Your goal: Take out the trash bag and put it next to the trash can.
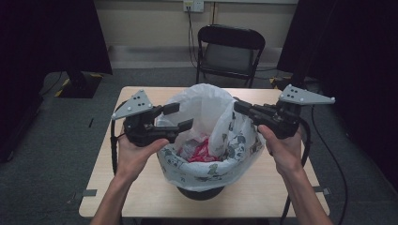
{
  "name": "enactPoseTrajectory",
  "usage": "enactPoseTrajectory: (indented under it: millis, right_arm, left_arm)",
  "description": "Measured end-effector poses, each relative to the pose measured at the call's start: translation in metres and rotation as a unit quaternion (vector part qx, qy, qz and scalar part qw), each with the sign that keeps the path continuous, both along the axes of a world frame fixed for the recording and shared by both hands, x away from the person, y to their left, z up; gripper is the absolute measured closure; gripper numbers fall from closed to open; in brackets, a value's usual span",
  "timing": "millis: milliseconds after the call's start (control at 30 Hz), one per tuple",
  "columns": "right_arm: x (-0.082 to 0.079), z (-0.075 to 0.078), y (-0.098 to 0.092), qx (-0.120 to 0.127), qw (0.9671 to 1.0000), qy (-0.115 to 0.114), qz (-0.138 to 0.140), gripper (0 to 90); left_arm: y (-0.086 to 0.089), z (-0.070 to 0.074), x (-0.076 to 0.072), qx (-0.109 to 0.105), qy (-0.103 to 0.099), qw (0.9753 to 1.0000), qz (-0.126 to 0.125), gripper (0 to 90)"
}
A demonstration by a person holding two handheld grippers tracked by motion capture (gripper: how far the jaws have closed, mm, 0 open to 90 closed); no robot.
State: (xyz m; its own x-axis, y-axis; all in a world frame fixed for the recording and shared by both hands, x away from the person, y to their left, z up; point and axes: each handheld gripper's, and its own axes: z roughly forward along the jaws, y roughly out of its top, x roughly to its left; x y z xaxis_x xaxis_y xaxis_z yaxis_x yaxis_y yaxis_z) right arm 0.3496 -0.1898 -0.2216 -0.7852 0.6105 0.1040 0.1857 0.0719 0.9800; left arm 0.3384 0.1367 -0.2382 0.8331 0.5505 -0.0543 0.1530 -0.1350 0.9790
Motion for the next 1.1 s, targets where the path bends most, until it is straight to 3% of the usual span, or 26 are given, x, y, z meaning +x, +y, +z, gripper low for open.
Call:
enactPoseTrajectory:
  millis: [167,300,500,533,600,667,767,867,1000,1100]
  right_arm:
    - [0.000,0.014,0.008,0.015,0.9998,-0.010,0.012,90.0]
    - [-0.003,0.020,0.015,0.008,0.9996,-0.017,0.022,90.0]
    - [-0.007,0.019,0.019,0.012,0.9990,-0.015,0.041,90.0]
    - [-0.007,0.018,0.019,0.013,0.9987,-0.015,0.046,90.0]
    - [-0.009,0.018,0.019,0.011,0.9985,-0.013,0.052,90.0]
    - [-0.010,0.017,0.018,0.009,0.9983,-0.014,0.056,88.6]
    - [-0.010,0.015,0.016,0.018,0.9984,-0.018,0.050,52.7]
    - [-0.006,0.011,0.014,0.019,0.9977,-0.015,0.063,32.1]
    - [0.003,0.004,0.020,0.004,0.9964,-0.002,0.085,21.1]
    - [0.006,0.003,0.032,-0.024,0.9957,0.005,0.090,20.7]
  left_arm:
    - [-0.027,0.017,0.003,0.000,-0.015,0.9991,-0.040,37.9]
    - [-0.041,0.022,0.004,-0.001,-0.022,0.9982,-0.056,42.8]
    - [-0.062,0.021,0.010,0.041,-0.018,0.9977,-0.051,44.2]
    - [-0.064,0.021,0.011,0.042,-0.019,0.9976,-0.051,47.1]
    - [-0.064,0.019,0.013,0.036,-0.017,0.9974,-0.060,64.1]
    - [-0.062,0.019,0.012,0.026,-0.017,0.9980,-0.055,88.0]
    - [-0.061,0.019,0.012,0.027,-0.022,0.9975,-0.061,90.0]
    - [-0.055,0.022,0.012,0.003,-0.023,0.9976,-0.065,90.0]
    - [-0.050,0.029,0.014,-0.025,-0.019,0.9967,-0.074,90.0]
    - [-0.050,0.036,0.011,-0.028,-0.025,0.9959,-0.082,90.0]
